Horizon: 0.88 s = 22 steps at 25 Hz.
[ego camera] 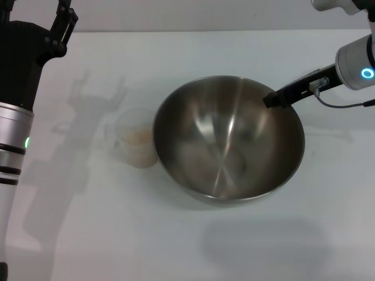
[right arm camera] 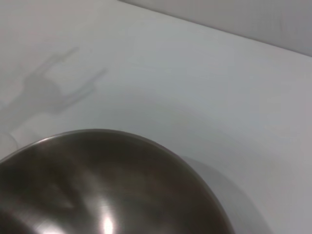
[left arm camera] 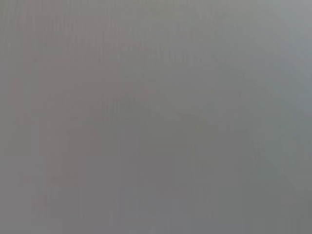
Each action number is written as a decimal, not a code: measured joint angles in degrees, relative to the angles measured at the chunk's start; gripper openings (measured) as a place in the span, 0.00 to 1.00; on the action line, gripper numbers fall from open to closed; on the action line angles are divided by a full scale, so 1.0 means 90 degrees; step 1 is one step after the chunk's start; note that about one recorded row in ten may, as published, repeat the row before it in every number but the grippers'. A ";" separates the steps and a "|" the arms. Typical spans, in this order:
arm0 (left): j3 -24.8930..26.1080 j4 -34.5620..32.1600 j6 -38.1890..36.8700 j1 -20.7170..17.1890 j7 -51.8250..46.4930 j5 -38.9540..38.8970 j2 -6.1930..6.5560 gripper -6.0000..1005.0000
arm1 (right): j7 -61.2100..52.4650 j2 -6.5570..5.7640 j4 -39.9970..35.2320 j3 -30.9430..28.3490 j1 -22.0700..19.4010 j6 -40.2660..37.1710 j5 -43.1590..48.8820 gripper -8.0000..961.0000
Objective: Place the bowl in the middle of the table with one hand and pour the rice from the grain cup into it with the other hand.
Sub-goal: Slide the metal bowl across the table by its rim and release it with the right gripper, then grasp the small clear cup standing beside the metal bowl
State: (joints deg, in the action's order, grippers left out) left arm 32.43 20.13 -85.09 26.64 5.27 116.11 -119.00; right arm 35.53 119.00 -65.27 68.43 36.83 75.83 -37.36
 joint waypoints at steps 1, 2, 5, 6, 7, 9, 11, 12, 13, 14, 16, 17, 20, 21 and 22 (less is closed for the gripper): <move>0.0000 0.0000 0.0001 0.0000 0.0000 0.0000 0.0000 0.82 | -0.0004 0.0000 -0.0001 0.0036 0.0007 -0.0018 0.0009 0.07; 0.0000 0.0000 0.0001 0.0000 0.0000 0.0000 0.0000 0.82 | -0.0004 0.0000 -0.0001 0.0036 0.0007 -0.0018 0.0009 0.10; 0.0000 0.0000 0.0000 0.0000 0.0000 0.0000 0.0000 0.81 | -0.0020 -0.0002 -0.0097 0.0147 0.0009 -0.0043 0.0060 0.18; 0.0000 0.0000 -0.0004 -0.0002 0.0000 0.0000 0.0000 0.81 | -0.0049 -0.0005 -0.0255 0.0181 0.0003 -0.0046 0.0141 0.21; 0.0000 0.0000 -0.0010 -0.0006 0.0000 -0.0001 0.0000 0.81 | -0.0067 -0.0002 -0.0370 0.0186 -0.0007 -0.0033 0.0185 0.24; 0.0000 0.0000 -0.0022 -0.0016 0.0000 -0.0001 0.0000 0.81 | -0.0086 0.0000 -0.0490 0.0186 -0.0013 -0.0024 0.0223 0.30; 0.0000 0.0000 -0.0031 -0.0028 0.0000 -0.0001 0.0000 0.81 | -0.0110 0.0004 -0.0851 0.0188 -0.0025 -0.0039 0.0249 0.36; 0.0000 0.0000 -0.0032 -0.0033 0.0000 -0.0001 0.0000 0.81 | -0.0110 0.0004 -0.0851 0.0188 -0.0025 -0.0039 0.0249 0.39; 0.0000 0.0000 -0.0035 -0.0046 0.0000 -0.0001 0.0000 0.81 | -0.0108 0.0004 -0.0943 0.0188 -0.0022 -0.0055 0.0250 0.42; 0.0000 0.0000 -0.0037 -0.0052 0.0000 0.0000 0.0000 0.81 | -0.0108 0.0003 -0.1049 0.0191 -0.0013 -0.0085 0.0250 0.44; 0.0000 0.0000 -0.0045 -0.0076 0.0000 0.0001 0.0000 0.81 | -0.0059 0.0002 -0.1290 0.0332 0.0003 -0.0364 0.0257 0.45; 0.0000 0.0000 -0.0045 -0.0076 0.0000 0.0001 0.0000 0.81 | -0.0059 0.0002 -0.1290 0.0332 0.0003 -0.0364 0.0257 0.45; 0.0000 0.0000 -0.0053 -0.0099 0.0000 -0.0015 0.0007 0.81 | 0.0050 0.0002 -0.1556 0.0699 -0.0145 -0.1003 0.0277 0.46; 0.0000 0.0000 -0.0053 -0.0106 -0.0002 -0.0022 0.0007 0.81 | 0.0156 0.0002 -0.1720 0.1018 -0.0329 -0.1663 0.0369 0.46; 0.0000 0.0000 -0.0053 -0.0106 -0.0002 -0.0022 0.0007 0.81 | 0.0156 0.0002 -0.1720 0.1018 -0.0329 -0.1663 0.0369 0.46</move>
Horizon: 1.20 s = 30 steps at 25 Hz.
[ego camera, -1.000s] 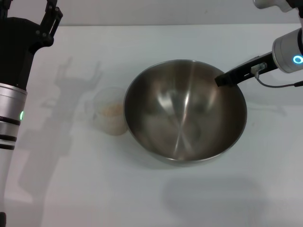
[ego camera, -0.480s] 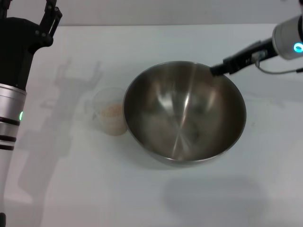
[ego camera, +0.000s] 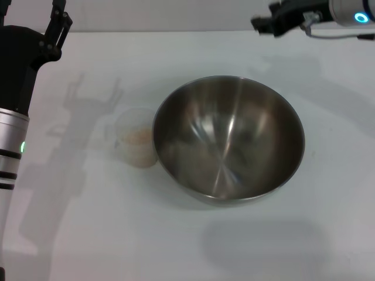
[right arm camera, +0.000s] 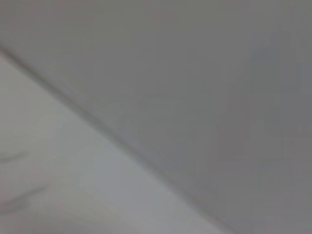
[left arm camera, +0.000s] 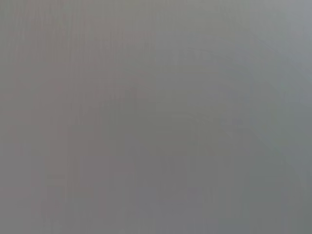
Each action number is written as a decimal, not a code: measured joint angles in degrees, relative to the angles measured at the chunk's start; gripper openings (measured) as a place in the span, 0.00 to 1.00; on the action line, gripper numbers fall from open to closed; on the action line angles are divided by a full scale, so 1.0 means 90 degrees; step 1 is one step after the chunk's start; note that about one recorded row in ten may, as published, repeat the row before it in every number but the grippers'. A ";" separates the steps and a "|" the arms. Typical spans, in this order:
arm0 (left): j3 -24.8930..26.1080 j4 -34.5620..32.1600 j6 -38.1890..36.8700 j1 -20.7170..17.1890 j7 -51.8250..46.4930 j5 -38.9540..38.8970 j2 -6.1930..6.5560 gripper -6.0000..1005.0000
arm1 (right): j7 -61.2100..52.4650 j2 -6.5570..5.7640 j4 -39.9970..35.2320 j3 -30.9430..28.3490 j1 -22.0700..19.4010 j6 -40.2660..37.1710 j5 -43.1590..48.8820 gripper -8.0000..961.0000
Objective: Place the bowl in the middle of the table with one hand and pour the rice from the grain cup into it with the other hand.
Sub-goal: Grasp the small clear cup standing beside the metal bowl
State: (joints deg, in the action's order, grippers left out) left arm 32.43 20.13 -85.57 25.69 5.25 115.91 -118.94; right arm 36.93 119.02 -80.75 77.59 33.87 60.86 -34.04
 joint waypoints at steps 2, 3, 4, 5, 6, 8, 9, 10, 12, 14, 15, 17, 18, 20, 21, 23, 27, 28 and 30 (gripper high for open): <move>0.0000 0.0000 0.0006 -0.0003 -0.0002 -0.0004 -0.0001 0.81 | 0.0023 0.0013 -0.0122 0.0459 -0.0247 -0.0955 0.0284 0.46; 0.0000 0.0000 0.0010 -0.0004 -0.0002 -0.0003 -0.0003 0.81 | 0.0022 0.0020 -0.0151 0.0674 -0.0366 -0.1408 0.0443 0.46; 0.0000 0.0000 0.0013 -0.0003 0.0001 0.0002 -0.0007 0.81 | -0.0002 0.0038 -0.0173 0.1236 -0.0672 -0.2583 0.0823 0.46; 0.0000 0.0000 0.0013 -0.0003 0.0001 0.0002 -0.0007 0.81 | -0.0009 0.0048 -0.0167 0.1513 -0.0850 -0.3203 0.0994 0.46; 0.0000 0.0000 0.0011 -0.0004 0.0002 0.0009 -0.0008 0.81 | -0.0009 0.0048 -0.0167 0.1513 -0.0850 -0.3203 0.0994 0.46; 0.0000 0.0000 0.0003 -0.0004 0.0001 0.0019 -0.0008 0.81 | -0.0014 0.0061 -0.0116 0.2009 -0.1219 -0.4395 0.1215 0.46; 0.0000 0.0000 0.0001 -0.0004 -0.0003 0.0020 -0.0008 0.81 | -0.0017 0.0064 0.0050 0.2511 -0.1581 -0.5818 0.1285 0.46; 0.0000 0.0000 0.0000 -0.0004 -0.0008 0.0020 -0.0008 0.81 | -0.0018 0.0065 0.0167 0.2708 -0.1728 -0.6500 0.1284 0.46; 0.0000 0.0000 -0.0002 -0.0003 -0.0008 0.0021 -0.0007 0.81 | -0.0020 0.0065 0.0336 0.2885 -0.1846 -0.7117 0.1280 0.46; 0.0000 0.0000 0.0012 -0.0003 -0.0018 0.0023 -0.0007 0.81 | -0.0139 0.0066 0.1213 0.3429 -0.2084 -0.9416 0.1245 0.46; 0.0000 0.0000 0.0012 -0.0003 -0.0018 0.0023 -0.0007 0.81 | -0.0139 0.0066 0.1213 0.3429 -0.2084 -0.9416 0.1245 0.46; 0.0000 -0.0001 0.0035 -0.0003 -0.0035 0.0011 -0.0007 0.81 | -0.0480 0.0067 0.2041 0.3738 -0.2108 -1.1083 0.1236 0.46; 0.0000 -0.0001 0.0043 -0.0003 -0.0041 0.0004 -0.0009 0.81 | -0.0790 0.0066 0.2578 0.3871 -0.2059 -1.2030 0.1235 0.46; -0.0007 0.0000 0.0048 -0.0012 -0.0044 0.0003 -0.0015 0.81 | -0.1502 0.0066 0.3660 0.4050 -0.1911 -1.3699 0.1233 0.46; -0.0012 0.0001 0.0049 -0.0024 -0.0044 0.0001 -0.0016 0.81 | -0.1940 0.0065 0.4230 0.4091 -0.1831 -1.4449 0.1232 0.46; -0.0024 0.0010 0.0050 -0.0076 -0.0045 0.0010 -0.0017 0.81 | -0.2703 0.0064 0.5083 0.4074 -0.1728 -1.5560 0.1199 0.46; -0.0030 0.0014 0.0052 -0.0206 -0.0048 0.0012 -0.0017 0.81 | -0.4047 0.0033 0.6179 0.3986 -0.1663 -1.6413 0.0704 0.46; -0.0036 0.0017 0.0051 -0.0256 -0.0051 0.0017 -0.0017 0.81 | -0.4366 0.0021 0.6431 0.3930 -0.1633 -1.6375 0.0602 0.46; -0.0051 0.0030 0.0051 -0.0362 -0.0056 0.0020 -0.0017 0.81 | -0.5068 -0.0022 0.6977 0.3720 -0.1557 -1.6325 0.0517 0.46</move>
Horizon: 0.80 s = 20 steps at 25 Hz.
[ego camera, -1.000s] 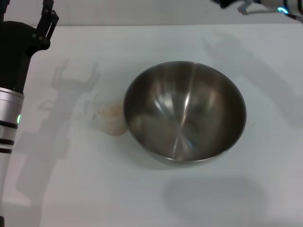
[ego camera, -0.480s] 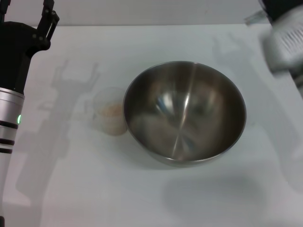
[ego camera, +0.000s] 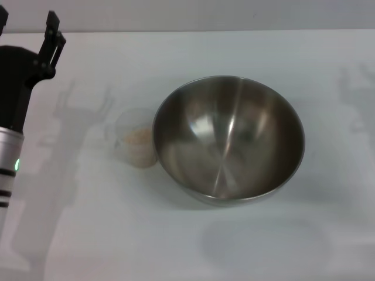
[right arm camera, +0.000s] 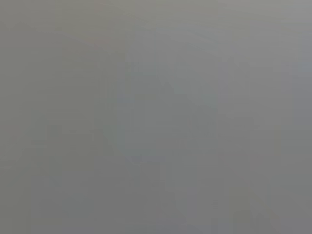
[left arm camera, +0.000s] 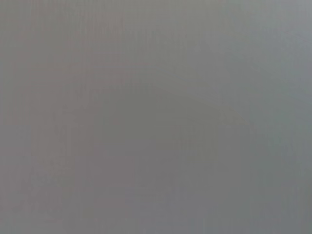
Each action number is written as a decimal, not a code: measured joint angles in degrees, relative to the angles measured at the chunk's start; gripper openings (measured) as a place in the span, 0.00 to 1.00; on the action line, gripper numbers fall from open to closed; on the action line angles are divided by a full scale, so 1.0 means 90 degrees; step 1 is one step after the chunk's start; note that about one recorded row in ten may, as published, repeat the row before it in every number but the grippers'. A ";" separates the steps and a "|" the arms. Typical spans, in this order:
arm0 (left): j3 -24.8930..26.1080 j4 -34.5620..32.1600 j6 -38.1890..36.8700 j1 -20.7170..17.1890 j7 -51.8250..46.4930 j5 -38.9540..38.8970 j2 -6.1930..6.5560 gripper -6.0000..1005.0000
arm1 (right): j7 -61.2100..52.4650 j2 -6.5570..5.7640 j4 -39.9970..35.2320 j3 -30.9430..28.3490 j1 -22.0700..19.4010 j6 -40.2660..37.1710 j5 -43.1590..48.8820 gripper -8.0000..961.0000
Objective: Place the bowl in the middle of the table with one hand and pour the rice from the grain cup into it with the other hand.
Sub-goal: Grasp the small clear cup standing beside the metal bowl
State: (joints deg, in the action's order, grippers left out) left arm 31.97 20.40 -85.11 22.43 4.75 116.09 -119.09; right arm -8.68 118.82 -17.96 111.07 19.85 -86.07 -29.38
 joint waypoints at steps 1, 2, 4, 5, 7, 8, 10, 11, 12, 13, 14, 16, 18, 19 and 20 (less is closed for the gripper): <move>-0.0003 0.0009 0.0000 -0.0040 -0.0001 0.0001 0.0000 0.81 | -0.0355 -0.0034 0.0271 -0.0118 0.0041 0.0002 0.0004 0.46; -0.0005 0.0014 0.0001 -0.0074 -0.0001 0.0002 0.0000 0.81 | -0.0656 -0.0065 0.0495 -0.0221 0.0071 0.0004 0.0007 0.46; -0.0012 0.0022 0.0005 -0.0209 -0.0001 0.0003 0.0000 0.81 | -0.1333 -0.0160 0.0997 -0.0439 0.0160 0.0085 -0.0017 0.48; -0.0020 0.0025 0.0011 -0.0261 -0.0001 0.0005 0.0000 0.81 | -0.1333 -0.0160 0.0997 -0.0439 0.0160 0.0085 -0.0017 0.51; -0.0057 0.0029 0.0018 -0.0365 -0.0001 0.0008 0.0000 0.81 | -0.1407 -0.0170 0.1138 -0.0680 0.0182 0.0243 -0.0047 0.56; -0.0084 0.0030 0.0024 -0.0423 -0.0001 0.0009 0.0000 0.81 | -0.1343 -0.0155 0.1163 -0.0839 0.0194 0.0314 -0.0048 0.58; -0.0142 0.0023 0.0033 -0.0507 -0.0001 0.0010 0.0000 0.81 | -0.1086 -0.0090 0.1175 -0.1196 0.0216 0.0431 -0.0048 0.65; -0.0142 0.0023 0.0033 -0.0507 -0.0001 0.0010 0.0000 0.81 | -0.0968 -0.0058 0.1173 -0.1337 0.0227 0.0460 -0.0048 0.69; -0.0193 0.0017 0.0038 -0.0567 -0.0001 0.0012 0.0000 0.81 | -0.0847 -0.0035 0.1165 -0.1457 0.0241 0.0487 -0.0048 0.72; -0.0193 0.0017 0.0038 -0.0567 -0.0001 0.0012 0.0000 0.81 | -0.0741 -0.0019 0.1155 -0.1552 0.0256 0.0504 -0.0048 0.75; -0.0426 -0.0001 0.0025 -0.0742 0.0002 0.0013 0.0000 0.81 | -0.0652 -0.0019 0.1145 -0.1597 0.0288 0.0526 -0.0047 0.75; -0.0693 -0.0030 -0.0002 -0.0846 0.0029 0.0013 0.0008 0.81 | -0.0640 -0.0023 0.1145 -0.1611 0.0305 0.0539 -0.0047 0.75; -0.0865 -0.0054 -0.0007 -0.0909 0.0048 0.0014 0.0016 0.81 | -0.0638 -0.0032 0.1156 -0.1654 0.0359 0.0572 -0.0049 0.75; -0.1072 -0.0100 -0.0006 -0.0985 0.0048 0.0013 0.0019 0.81 | -0.0637 -0.0040 0.1181 -0.1688 0.0444 0.0668 -0.0049 0.75; -0.1072 -0.0100 -0.0006 -0.0985 0.0048 0.0013 0.0019 0.81 | -0.0637 -0.0040 0.1181 -0.1688 0.0444 0.0668 -0.0049 0.75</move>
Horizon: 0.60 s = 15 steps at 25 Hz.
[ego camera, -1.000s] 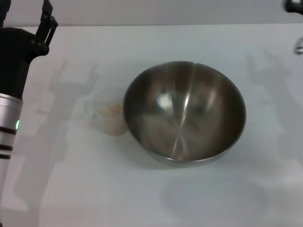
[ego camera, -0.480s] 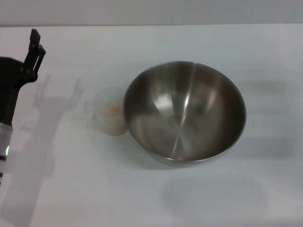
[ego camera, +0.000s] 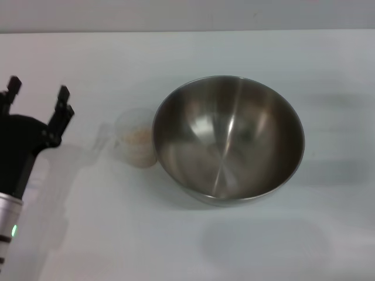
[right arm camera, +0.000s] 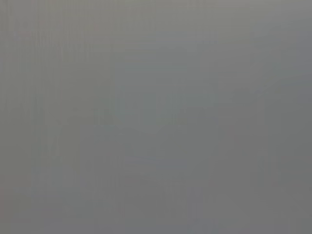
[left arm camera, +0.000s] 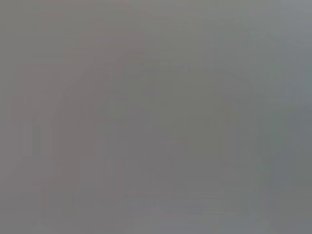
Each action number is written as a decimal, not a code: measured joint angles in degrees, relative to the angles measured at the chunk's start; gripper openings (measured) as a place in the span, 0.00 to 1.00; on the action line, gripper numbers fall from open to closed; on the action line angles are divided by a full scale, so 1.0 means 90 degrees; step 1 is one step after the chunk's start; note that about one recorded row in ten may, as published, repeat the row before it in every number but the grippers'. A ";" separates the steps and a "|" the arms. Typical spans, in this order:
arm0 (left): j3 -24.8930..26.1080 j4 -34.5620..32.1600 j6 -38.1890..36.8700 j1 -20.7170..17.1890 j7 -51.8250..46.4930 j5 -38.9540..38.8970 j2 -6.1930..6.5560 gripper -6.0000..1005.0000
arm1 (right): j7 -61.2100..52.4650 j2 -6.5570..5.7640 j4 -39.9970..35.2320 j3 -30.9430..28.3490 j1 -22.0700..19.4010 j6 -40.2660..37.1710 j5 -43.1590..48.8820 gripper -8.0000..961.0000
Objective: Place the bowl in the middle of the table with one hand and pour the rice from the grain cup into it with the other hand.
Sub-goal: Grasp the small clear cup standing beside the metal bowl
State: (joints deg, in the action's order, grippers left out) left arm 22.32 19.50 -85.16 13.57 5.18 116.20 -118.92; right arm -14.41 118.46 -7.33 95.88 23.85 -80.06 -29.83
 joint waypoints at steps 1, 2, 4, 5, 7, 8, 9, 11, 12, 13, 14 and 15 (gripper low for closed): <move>-0.0080 -0.0015 0.0003 -0.0026 -0.0006 0.0000 0.0001 0.81 | 0.0000 -0.0001 0.0013 -0.0007 0.0035 0.0051 0.0000 0.75; -0.0145 -0.0023 0.0009 -0.0052 -0.0016 -0.0001 0.0001 0.81 | 0.0009 -0.0003 0.0017 -0.0008 0.0069 0.0108 0.0000 0.75; -0.0371 -0.0029 0.0050 -0.0123 -0.0040 -0.0003 0.0001 0.81 | 0.0136 -0.0005 0.0012 -0.0030 0.0145 0.0255 0.0000 0.75; -0.0371 -0.0029 0.0050 -0.0123 -0.0040 -0.0003 0.0001 0.81 | 0.0136 -0.0005 0.0012 -0.0030 0.0145 0.0255 0.0000 0.75; -0.0551 -0.0027 0.0136 -0.0134 -0.0041 -0.0001 -0.0002 0.81 | 0.0244 -0.0005 -0.0001 -0.0061 0.0183 0.0313 0.0000 0.75; -0.0614 -0.0023 0.0175 -0.0134 -0.0041 -0.0002 -0.0004 0.81 | 0.0278 -0.0005 -0.0006 -0.0072 0.0197 0.0324 0.0000 0.75; -0.0614 -0.0023 0.0175 -0.0134 -0.0041 -0.0002 -0.0004 0.81 | 0.0301 -0.0005 -0.0009 -0.0076 0.0213 0.0330 0.0000 0.75; -0.0778 0.0006 0.0476 -0.0113 -0.0041 -0.0002 -0.0010 0.81 | 0.0301 -0.0006 -0.0009 -0.0077 0.0217 0.0333 0.0000 0.75; -0.0793 0.0012 0.0543 -0.0102 -0.0041 -0.0002 -0.0012 0.81 | 0.0302 -0.0009 -0.0009 -0.0078 0.0224 0.0336 0.0000 0.75; -0.0817 0.0023 0.0637 -0.0086 -0.0041 -0.0001 -0.0015 0.81 | 0.0302 -0.0011 -0.0010 -0.0080 0.0229 0.0339 0.0000 0.75; -0.0837 0.0032 0.0733 -0.0074 -0.0041 -0.0002 -0.0015 0.81 | 0.0303 -0.0011 -0.0010 -0.0083 0.0233 0.0341 0.0000 0.75; -0.0847 0.0036 0.0790 -0.0062 -0.0041 -0.0002 -0.0016 0.81 | 0.0303 -0.0011 -0.0010 -0.0085 0.0235 0.0343 0.0000 0.75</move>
State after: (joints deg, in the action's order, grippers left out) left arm 14.70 19.83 -78.05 13.01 4.81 116.19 -119.06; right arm -11.69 118.36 -7.42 95.11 25.96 -76.97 -29.83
